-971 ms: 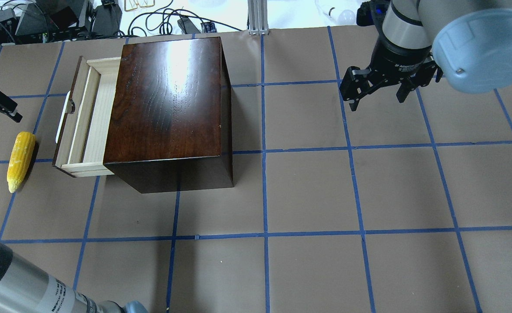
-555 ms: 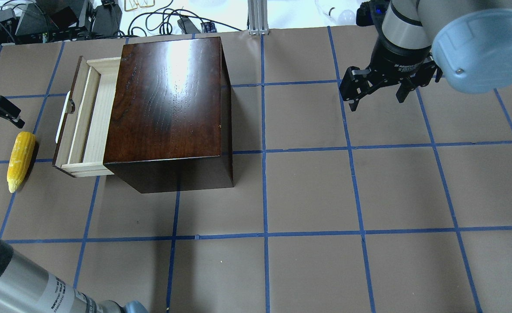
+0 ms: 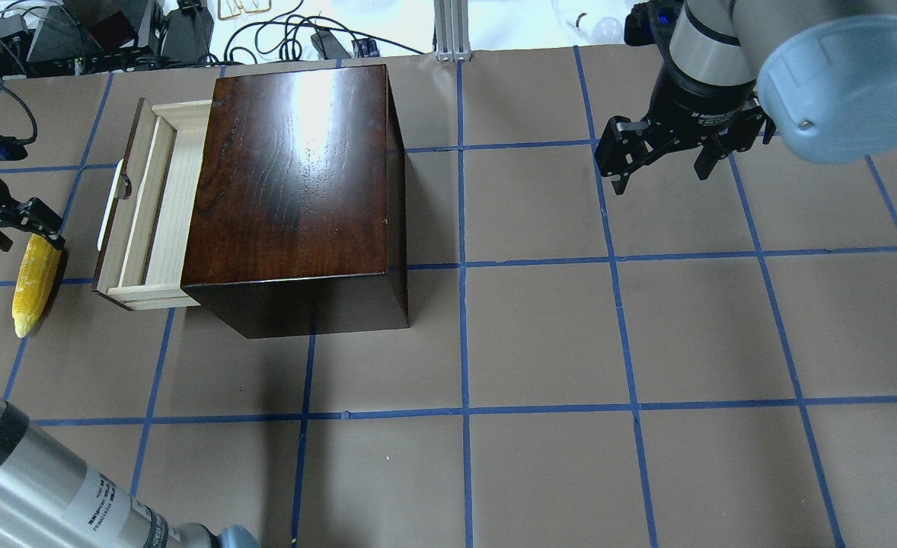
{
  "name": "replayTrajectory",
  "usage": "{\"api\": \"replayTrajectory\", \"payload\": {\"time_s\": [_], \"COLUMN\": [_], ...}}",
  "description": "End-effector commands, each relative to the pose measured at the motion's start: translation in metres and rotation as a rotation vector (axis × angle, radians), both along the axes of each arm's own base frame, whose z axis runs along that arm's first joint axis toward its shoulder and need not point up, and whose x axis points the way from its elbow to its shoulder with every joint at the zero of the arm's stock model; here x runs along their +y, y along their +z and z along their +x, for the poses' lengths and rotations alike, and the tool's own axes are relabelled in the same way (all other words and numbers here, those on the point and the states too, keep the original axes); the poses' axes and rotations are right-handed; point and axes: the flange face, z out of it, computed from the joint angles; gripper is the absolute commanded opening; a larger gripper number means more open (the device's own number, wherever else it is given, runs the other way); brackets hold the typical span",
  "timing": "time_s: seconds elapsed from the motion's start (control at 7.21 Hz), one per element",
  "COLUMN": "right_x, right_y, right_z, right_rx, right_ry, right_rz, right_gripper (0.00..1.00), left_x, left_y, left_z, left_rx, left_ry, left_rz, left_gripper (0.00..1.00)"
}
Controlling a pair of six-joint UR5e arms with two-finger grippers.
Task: Open drawer and put corn inside
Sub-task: 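Lower the left gripper and grasp the yellow corn cob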
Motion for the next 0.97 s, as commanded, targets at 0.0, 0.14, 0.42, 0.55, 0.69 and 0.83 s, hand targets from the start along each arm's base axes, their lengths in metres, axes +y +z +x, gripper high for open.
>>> {"api": "replayTrajectory", "payload": {"time_s": [0.0,0.14,0.42,0.55,0.69,0.83], "right_x": [-0.0002,0.0002,-0.0002,0.0002,0.0002,-0.0002], "right_y": [0.0000,0.0000,0.0000,0.0000,0.0000,0.0000], "right_z": [-0.0008,0.0007,-0.0008,0.0007,0.0007,-0.0008], "right_rx": [0.000,0.000,0.000,0.000,0.000,0.000], "right_ry": [-0.002,0.001,-0.002,0.001,0.001,-0.002], "right_rz": [0.000,0.000,0.000,0.000,0.000,0.000], "right_gripper": [1.00,1.00,1.00,1.00,1.00,1.00], "left_x": [0.0017,0.0019,0.0028,0.0030,0.0031,0.0031], "left_y": [-0.0135,-0.0167,-0.0218,-0.0219,-0.0219,-0.0219], "left_z": [0.0003,0.0006,0.0027,0.0027,0.0029,0.0029], "left_rx": [0.007,0.009,0.004,0.005,0.003,0.003], "left_ry": [0.013,0.008,0.004,0.000,0.001,0.001], "left_rz": [0.016,0.022,0.035,0.037,0.038,0.038], "left_gripper": [1.00,1.00,1.00,0.80,0.36,0.18]}}
